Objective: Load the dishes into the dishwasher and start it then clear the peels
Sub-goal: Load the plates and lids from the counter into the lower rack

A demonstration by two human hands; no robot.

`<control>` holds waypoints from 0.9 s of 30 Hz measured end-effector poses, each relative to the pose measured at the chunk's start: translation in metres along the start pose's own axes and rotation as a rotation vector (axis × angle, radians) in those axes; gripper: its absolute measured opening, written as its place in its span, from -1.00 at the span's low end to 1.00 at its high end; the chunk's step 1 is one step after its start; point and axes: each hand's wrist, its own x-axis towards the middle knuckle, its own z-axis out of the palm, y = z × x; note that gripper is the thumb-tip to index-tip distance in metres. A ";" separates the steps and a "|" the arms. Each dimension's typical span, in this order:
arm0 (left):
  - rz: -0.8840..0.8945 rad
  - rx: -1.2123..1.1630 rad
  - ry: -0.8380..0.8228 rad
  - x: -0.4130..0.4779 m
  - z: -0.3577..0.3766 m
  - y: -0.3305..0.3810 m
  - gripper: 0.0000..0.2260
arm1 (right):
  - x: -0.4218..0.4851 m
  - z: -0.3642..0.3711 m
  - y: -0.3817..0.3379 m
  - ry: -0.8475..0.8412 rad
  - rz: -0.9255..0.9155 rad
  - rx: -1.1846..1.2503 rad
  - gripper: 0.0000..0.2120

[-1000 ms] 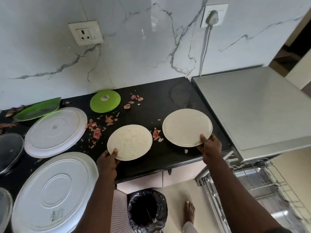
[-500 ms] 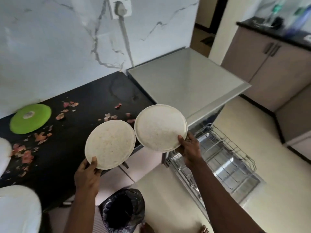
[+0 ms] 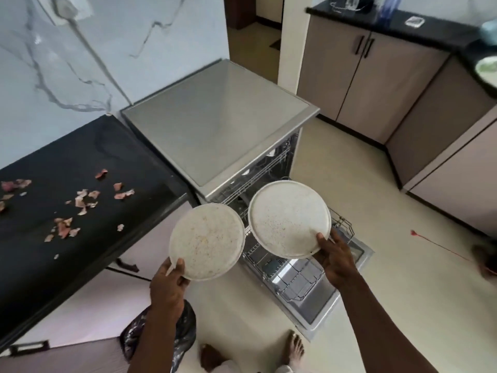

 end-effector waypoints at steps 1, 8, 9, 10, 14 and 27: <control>-0.025 0.003 0.005 -0.002 0.009 -0.011 -0.60 | 0.002 -0.015 -0.004 0.033 0.006 0.014 -0.60; -0.154 0.110 0.073 0.010 0.054 -0.068 -0.70 | 0.023 -0.081 0.004 0.303 0.084 0.099 -0.54; -0.164 0.130 0.070 0.015 0.063 -0.073 -0.74 | 0.028 -0.085 0.009 0.336 0.093 0.111 -0.54; -0.171 0.157 0.066 0.021 0.070 -0.077 -0.77 | 0.031 -0.086 0.012 0.363 0.103 0.122 -0.54; -0.196 0.291 0.138 0.071 0.091 -0.107 -0.66 | 0.060 -0.089 0.033 0.463 0.143 0.160 -0.56; -0.295 0.582 -0.023 0.186 0.189 -0.245 -0.81 | 0.251 -0.086 0.114 0.583 0.217 0.236 -0.61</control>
